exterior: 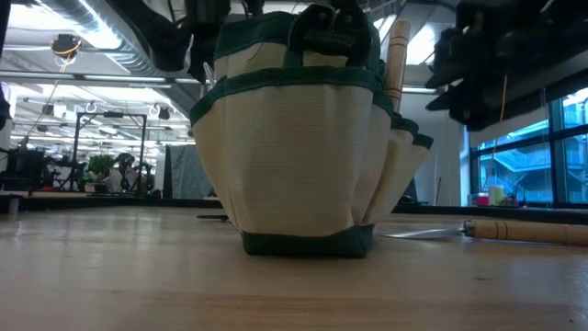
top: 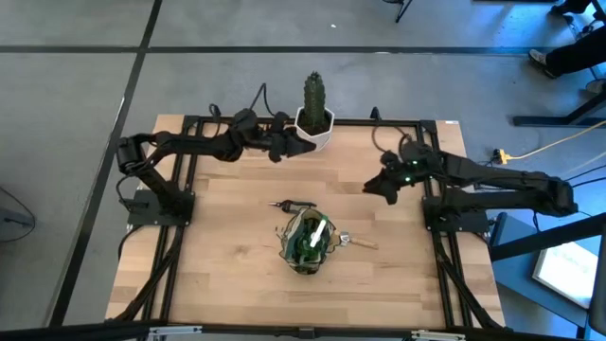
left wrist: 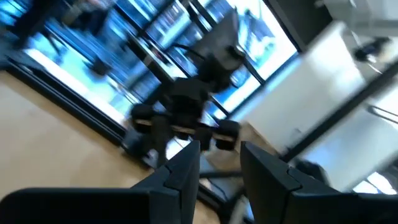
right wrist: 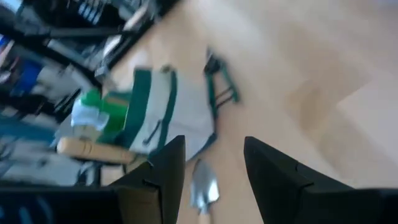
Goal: Pick & Place Garden tools in Gardening bag
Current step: Put the shear scissors into the gardening bag
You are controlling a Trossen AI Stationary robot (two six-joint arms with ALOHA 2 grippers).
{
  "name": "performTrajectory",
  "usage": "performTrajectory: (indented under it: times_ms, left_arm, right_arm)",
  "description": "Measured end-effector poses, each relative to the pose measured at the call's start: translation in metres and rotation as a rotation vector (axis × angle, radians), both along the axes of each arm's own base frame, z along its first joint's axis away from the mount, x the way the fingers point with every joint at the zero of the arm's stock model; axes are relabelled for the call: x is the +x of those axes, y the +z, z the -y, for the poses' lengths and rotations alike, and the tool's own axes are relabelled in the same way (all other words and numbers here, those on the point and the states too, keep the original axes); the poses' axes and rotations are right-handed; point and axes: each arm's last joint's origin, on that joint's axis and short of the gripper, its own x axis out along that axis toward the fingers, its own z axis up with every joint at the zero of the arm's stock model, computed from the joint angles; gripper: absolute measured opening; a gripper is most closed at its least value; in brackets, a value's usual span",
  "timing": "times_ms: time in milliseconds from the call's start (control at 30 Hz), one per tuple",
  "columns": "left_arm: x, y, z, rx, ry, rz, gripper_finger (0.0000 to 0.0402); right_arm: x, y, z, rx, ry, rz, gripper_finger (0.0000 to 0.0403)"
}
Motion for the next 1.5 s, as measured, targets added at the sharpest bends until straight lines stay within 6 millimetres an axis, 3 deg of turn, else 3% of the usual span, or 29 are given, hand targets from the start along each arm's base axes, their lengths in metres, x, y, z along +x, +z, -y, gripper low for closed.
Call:
performTrajectory:
  times_ms: [200, 533, 833, 1300, 1500]
  left_arm:
    - [-0.004, 0.000, -0.003, -0.006, -0.156, -0.019, 0.0109]
    - [0.009, 0.000, 0.030, 0.016, -0.192, -0.007, 0.0109]
    - [0.012, -0.002, 0.034, 0.007, -0.148, -0.025, 0.0109]
    - [0.018, -0.003, 0.053, -0.047, -0.207, -0.045, 0.0109]
    - [0.020, -0.003, 0.063, -0.066, -0.231, -0.051, 0.0109]
  right_arm:
    - [0.024, -0.015, 0.000, 0.082, 0.156, -0.015, 0.0167]
    - [0.032, -0.013, -0.022, 0.197, 0.432, 0.046, 0.0167]
    - [0.034, -0.011, -0.041, 0.258, 0.465, 0.020, 0.0167]
    - [0.032, -0.035, -0.067, 0.102, 0.414, -0.202, 0.0167]
    - [0.034, -0.033, -0.074, 0.094, 0.451, -0.167, 0.0167]
